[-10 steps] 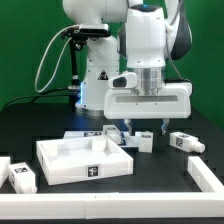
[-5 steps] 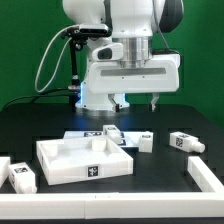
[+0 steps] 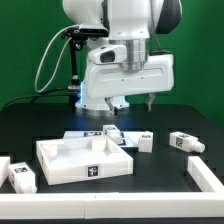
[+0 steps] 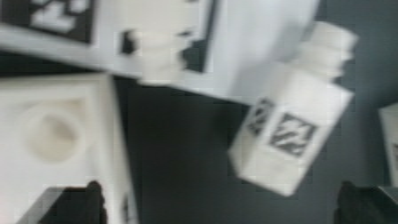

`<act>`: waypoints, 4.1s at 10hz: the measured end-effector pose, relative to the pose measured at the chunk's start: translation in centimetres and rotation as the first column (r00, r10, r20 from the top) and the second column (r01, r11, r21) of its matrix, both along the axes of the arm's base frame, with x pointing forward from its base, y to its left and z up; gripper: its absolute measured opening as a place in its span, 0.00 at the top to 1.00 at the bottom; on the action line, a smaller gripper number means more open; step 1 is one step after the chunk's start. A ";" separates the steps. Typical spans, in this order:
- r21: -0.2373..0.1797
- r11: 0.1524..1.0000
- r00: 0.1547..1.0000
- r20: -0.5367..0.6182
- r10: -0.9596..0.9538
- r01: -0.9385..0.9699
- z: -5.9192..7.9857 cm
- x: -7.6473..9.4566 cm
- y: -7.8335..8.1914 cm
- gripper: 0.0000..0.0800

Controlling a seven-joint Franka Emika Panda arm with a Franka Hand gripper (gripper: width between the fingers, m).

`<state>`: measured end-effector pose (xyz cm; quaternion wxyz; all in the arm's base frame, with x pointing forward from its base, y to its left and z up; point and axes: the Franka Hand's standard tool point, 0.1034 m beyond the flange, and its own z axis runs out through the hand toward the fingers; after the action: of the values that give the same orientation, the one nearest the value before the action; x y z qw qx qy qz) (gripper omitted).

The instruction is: Assemble one leg

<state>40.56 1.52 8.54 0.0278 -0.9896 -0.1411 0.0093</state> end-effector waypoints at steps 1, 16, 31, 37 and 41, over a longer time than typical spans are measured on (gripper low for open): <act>0.000 0.999 0.999 0.008 0.034 -0.034 0.1 1.4 -1.8 0.19; -0.026 0.973 0.973 0.007 0.231 -0.231 -4.8 7.7 -13.4 0.19; -0.039 0.998 0.999 -0.012 -0.053 0.052 -6.6 11.0 -11.7 0.93; -0.044 0.953 0.952 -0.045 -0.302 0.300 -6.6 11.9 -5.8 0.93; -0.049 0.948 0.948 0.048 -0.314 0.316 -6.0 14.1 -3.4 0.93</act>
Offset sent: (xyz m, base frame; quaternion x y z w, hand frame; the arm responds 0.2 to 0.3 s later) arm 0.0000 0.0000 0.0000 0.0000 0.0000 0.0000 1.0000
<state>54.65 -1.90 2.49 -0.0015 -0.9998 0.0184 -0.0108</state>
